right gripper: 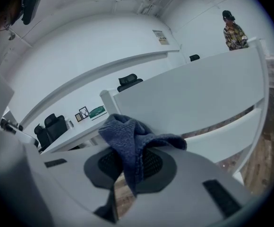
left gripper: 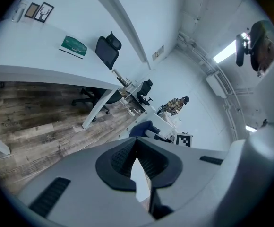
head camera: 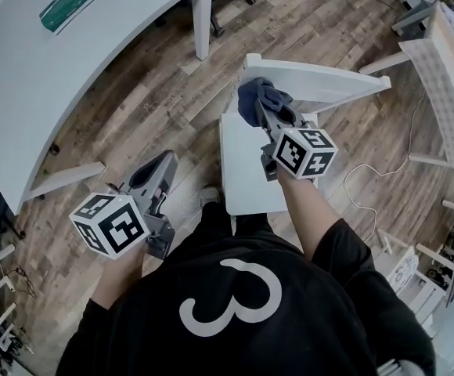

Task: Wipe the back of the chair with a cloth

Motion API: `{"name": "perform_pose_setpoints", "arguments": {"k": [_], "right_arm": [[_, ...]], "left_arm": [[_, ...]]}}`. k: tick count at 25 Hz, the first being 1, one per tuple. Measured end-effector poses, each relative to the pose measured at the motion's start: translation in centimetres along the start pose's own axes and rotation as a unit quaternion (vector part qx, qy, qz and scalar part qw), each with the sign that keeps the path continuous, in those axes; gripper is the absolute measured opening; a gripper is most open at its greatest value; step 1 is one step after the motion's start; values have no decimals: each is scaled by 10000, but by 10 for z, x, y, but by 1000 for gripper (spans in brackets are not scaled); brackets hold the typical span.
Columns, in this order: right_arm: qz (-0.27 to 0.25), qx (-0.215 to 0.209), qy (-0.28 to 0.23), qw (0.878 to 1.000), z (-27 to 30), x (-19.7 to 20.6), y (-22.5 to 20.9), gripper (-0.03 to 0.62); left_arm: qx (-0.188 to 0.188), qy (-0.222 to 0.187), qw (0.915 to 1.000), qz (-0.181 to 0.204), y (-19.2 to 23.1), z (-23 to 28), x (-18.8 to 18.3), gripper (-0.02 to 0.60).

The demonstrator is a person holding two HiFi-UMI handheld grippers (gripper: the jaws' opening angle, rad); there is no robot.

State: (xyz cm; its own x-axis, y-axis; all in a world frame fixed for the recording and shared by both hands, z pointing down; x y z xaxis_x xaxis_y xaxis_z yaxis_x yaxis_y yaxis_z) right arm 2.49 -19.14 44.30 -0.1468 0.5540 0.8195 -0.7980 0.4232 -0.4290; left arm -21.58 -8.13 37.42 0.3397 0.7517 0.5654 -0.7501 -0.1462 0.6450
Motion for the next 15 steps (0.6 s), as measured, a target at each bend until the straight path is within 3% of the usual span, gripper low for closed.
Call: {"name": "perform_pose_setpoints", "arguments": {"k": [8, 15], "right_arm": [[85, 132, 50, 9999, 18, -1, -3, 49], [162, -12, 53, 9999, 21, -2, -9, 49]], "left_arm": [[-125, -36, 9999, -83, 10, -11, 5, 14], [-290, -190, 9993, -131, -1, -14, 9, 14]]}}
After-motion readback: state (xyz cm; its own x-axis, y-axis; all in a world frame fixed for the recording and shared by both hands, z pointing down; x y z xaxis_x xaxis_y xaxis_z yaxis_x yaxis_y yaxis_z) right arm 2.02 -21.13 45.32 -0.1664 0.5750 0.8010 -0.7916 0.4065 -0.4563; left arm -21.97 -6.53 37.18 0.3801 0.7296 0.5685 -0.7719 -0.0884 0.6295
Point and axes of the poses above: the fingertips, and each gripper's own axes: z forward along the fingers, y to its left, x out of its underside, the point moved 5 cm from there along -z, backward along the fingers, and after that the axes turned 5 degrees about -x, right-handed, at the moved point
